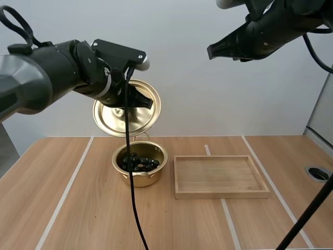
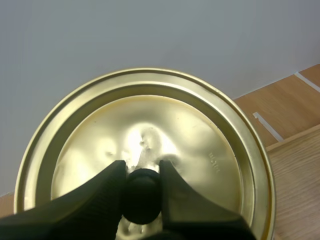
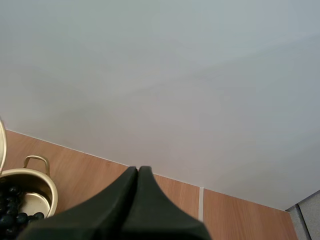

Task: Open the pot, put the grape inside, and close it

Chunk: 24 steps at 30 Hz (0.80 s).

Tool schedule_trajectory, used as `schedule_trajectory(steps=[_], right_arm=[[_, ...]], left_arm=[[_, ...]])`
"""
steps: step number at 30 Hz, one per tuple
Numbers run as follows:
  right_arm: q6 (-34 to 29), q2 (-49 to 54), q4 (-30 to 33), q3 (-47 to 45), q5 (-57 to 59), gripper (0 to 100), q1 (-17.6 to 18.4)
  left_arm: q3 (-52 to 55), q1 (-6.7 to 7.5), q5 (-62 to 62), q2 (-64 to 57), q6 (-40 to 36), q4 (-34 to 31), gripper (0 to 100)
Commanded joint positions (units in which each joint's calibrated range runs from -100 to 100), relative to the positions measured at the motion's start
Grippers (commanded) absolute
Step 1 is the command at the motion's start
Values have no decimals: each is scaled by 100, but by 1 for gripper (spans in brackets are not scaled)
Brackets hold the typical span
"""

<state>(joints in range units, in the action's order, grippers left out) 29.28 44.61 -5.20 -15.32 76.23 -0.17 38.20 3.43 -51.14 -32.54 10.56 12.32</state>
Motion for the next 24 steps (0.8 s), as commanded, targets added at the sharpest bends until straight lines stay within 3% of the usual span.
schedule_trajectory(steps=[1, 7, 24], right_arm=[[-26, 80, 3, 44, 34, 0, -20], [-26, 80, 3, 44, 115, 0, -20], [-26, 80, 3, 44, 255, 0, -20]], left_arm=[[130, -3, 350, 176, 136, 216, 0], [201, -3, 350, 604, 376, 653, 0], [766, -3, 1042, 1625, 755, 664, 0]])
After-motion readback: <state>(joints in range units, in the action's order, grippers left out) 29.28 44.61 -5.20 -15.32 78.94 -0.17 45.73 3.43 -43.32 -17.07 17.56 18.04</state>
